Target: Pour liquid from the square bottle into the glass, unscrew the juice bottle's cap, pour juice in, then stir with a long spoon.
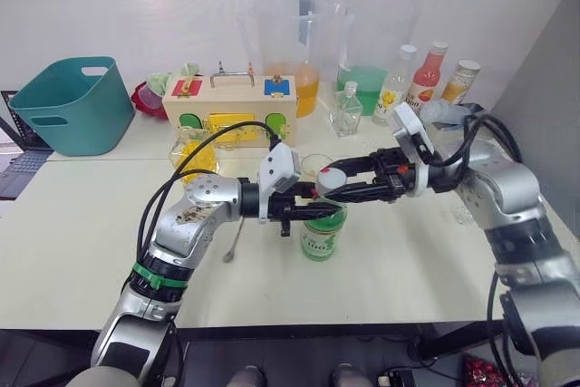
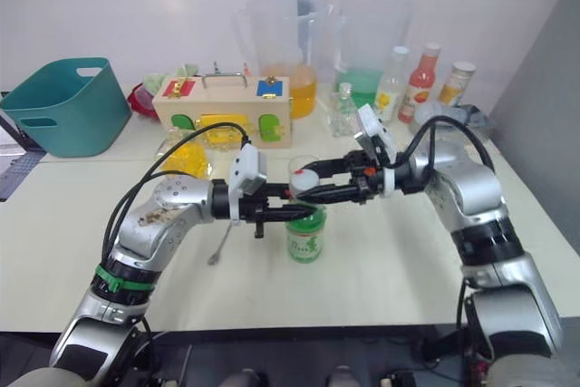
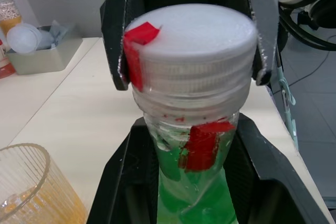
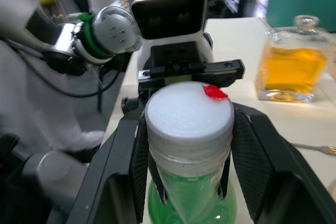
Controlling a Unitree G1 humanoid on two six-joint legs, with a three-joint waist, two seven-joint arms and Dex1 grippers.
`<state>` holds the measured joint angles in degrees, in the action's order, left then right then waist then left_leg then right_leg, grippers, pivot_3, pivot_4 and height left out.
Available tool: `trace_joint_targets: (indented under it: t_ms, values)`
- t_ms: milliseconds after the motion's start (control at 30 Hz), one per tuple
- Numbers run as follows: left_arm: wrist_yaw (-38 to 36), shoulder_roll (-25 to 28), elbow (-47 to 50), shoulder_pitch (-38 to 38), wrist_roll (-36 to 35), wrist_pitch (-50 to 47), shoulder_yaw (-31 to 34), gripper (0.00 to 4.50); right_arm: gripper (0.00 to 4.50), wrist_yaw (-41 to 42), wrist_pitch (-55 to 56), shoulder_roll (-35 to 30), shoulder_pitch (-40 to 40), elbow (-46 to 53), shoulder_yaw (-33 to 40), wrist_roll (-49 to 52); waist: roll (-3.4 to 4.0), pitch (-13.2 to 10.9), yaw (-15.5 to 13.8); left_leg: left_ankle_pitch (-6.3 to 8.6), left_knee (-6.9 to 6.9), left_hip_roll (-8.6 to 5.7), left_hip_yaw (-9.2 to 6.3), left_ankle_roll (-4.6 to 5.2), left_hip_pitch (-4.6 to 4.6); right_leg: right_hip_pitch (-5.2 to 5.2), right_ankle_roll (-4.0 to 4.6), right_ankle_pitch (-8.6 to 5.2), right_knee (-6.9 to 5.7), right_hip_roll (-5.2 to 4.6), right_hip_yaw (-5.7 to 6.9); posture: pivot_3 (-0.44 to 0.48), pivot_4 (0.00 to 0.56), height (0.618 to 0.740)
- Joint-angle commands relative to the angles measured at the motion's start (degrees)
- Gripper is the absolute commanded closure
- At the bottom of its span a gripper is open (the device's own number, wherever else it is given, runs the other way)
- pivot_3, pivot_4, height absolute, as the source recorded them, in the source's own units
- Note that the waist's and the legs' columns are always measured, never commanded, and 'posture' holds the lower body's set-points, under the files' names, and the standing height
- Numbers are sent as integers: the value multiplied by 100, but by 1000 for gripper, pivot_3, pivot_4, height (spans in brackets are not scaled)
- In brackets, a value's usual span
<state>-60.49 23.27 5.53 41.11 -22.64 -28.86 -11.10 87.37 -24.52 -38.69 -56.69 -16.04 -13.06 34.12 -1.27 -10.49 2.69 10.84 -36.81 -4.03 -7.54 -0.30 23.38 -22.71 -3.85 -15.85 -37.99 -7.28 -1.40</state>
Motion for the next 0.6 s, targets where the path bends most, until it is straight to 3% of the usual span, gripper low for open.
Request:
trace_joint_targets:
  t_ms: [33, 233, 300, 467, 600]
  values:
    - [24, -18, 341, -21, -75, -76, -88, 3242, 2796, 513, 482, 103, -436, -541, -578, -159, 0, 0, -6, 1, 0, 0, -2, -1, 1, 0, 0, 0, 0, 0, 0, 0, 150, 740]
    - [46, -11, 450, -92, -112, -158, -104, 3242, 2796, 513, 987, 15, -909, -1168, -991, 17, 0, 0, 8, 2, 0, 0, -1, -4, -5, 0, 1, 1, -1, -3, -1, 0, 150, 740]
    - [56, -34, 395, -65, -102, -147, -99, 3242, 1752, 513, 918, -194, -886, -1058, -1053, 158, 0, 0, 4, 4, 0, 1, -1, -7, -7, 0, 1, 1, -2, -3, -1, 0, 150, 740]
    - [50, -59, 387, -88, -85, -121, -139, 3242, 69, 481, 633, -606, -469, -479, -689, 373, 0, 0, -45, 7, 0, -3, -2, -13, 3, -4, 1, 1, 0, -5, -1, 0, 150, 740]
    - [50, -94, 362, -125, -70, -85, -172, 3242, 23, -194, 172, -729, 142, 337, 213, 523, 0, 0, -61, 10, -4, -4, -2, -12, 35, -37, 2, 1, -6, -8, -2, 0, 150, 740]
